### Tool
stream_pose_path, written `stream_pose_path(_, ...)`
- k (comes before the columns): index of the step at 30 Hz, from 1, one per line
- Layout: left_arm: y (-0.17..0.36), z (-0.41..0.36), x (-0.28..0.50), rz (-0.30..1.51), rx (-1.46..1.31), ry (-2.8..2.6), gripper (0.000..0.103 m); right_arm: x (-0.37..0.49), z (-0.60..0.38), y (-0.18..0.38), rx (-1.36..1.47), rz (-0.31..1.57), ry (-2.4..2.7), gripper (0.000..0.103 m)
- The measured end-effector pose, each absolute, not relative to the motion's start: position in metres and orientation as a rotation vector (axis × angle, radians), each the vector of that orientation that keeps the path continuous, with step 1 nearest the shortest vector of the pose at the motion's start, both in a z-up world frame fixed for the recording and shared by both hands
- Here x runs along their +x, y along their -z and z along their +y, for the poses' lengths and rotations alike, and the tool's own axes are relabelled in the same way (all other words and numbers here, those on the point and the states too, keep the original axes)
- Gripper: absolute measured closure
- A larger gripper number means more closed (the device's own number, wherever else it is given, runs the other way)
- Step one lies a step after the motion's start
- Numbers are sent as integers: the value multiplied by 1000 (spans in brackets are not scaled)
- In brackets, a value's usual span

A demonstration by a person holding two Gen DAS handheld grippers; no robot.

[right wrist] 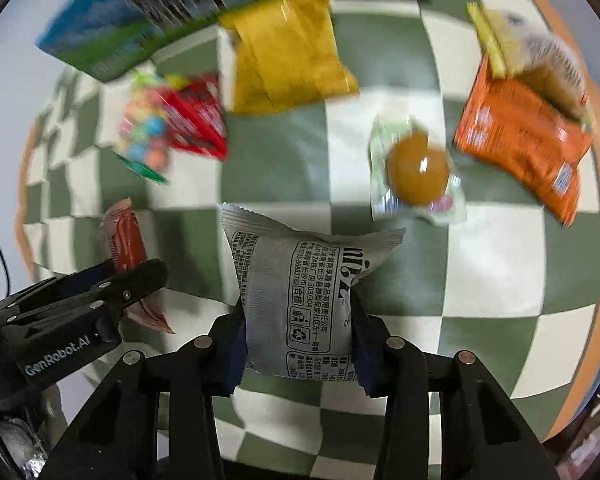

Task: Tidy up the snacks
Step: 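Carry both items into the box and open both tools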

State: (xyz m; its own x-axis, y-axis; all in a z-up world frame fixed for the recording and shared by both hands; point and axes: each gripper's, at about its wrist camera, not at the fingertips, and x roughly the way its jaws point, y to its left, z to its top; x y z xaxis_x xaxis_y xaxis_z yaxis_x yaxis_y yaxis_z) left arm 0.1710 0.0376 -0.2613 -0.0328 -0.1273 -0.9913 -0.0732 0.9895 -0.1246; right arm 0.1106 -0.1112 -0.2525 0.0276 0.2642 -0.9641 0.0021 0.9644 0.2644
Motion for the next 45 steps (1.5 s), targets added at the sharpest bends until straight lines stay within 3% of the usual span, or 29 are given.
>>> stream_pose_path(6, 175, 33, 219, 1476, -258, 138, 50, 146, -126, 172, 267, 1389, -269, 58)
stream_pose_path(12, 129, 29, 307, 1407, -262, 164, 50, 219, -128, 102, 263, 1248, -307, 58)
stream_pose_path(21, 185, 4, 428, 1567, -323, 190, 50, 333, -135, 118, 159, 1281, -234, 58)
stream_pose_path(32, 263, -30, 458, 1727, -323, 213, 50, 381, -149, 179, 99, 1376, -175, 57)
stream_pose_path(34, 267, -32, 457, 1733, -302, 217, 46, 386, -150, 189, 103, 1414, -171, 52)
stream_pose_path(36, 268, -31, 457, 1725, -277, 203, 37, 388, -150, 195, 89, 1439, -165, 24)
stream_pose_path(37, 269, -31, 458, 1722, -280, 202, 33, 388, -149, 195, 88, 1435, -163, 19)
stream_pose_path(45, 260, -15, 449, 1691, -256, 180, 30, 389, -145, 193, 75, 1439, -143, 14)
